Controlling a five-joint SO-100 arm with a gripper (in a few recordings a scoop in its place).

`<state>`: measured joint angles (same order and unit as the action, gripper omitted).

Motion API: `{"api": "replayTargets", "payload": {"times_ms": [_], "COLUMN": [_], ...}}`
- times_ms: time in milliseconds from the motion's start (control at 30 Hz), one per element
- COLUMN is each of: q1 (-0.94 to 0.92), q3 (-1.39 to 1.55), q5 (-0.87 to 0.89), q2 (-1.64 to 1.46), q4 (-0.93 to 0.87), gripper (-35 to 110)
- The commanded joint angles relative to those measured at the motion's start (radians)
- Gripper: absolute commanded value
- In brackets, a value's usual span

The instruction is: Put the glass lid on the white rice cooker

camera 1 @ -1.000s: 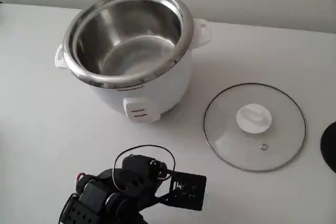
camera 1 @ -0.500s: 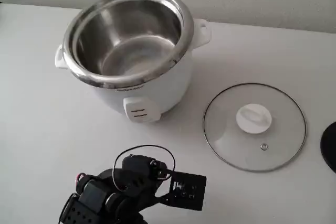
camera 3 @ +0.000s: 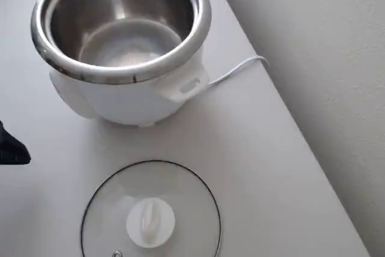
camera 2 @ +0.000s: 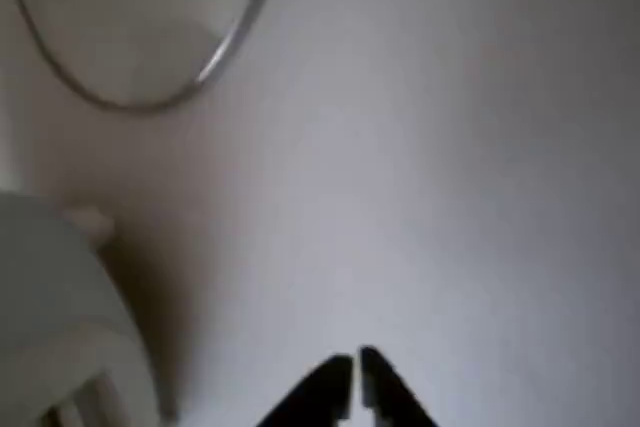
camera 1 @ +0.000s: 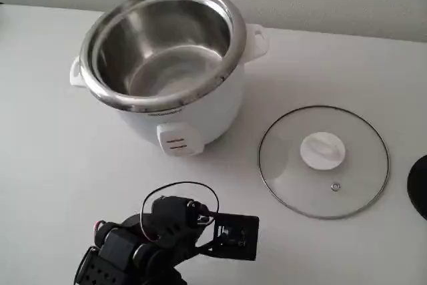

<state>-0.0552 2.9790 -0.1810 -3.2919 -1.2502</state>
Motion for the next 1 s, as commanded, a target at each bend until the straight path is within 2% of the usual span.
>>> {"api": "replayTargets", "payload": {"times_ms": [0, 200, 333, 433, 533, 700, 833, 967], "q1": [0.009, 0.003, -0.126, -0.181, -0.278, -0.221, -0.195, -0.253], "q3": [0.000, 0.008, 0.067, 0.101, 0.101, 0.103, 0.063, -0.152], "q5": [-0.020, -0.020, -0.021, -0.176, -0.166, -0.160, -0.132, -0.035], "q2": [0.003, 0.003, 0.005, 0.005, 0.005, 0.023, 0.284, 0.802], "q4": [-0.002, 0.035, 0.258, 0.388, 0.540, 0.706, 0.963, 1.175], "gripper": [0, 0, 0, 0, 0, 0, 0, 0]}}
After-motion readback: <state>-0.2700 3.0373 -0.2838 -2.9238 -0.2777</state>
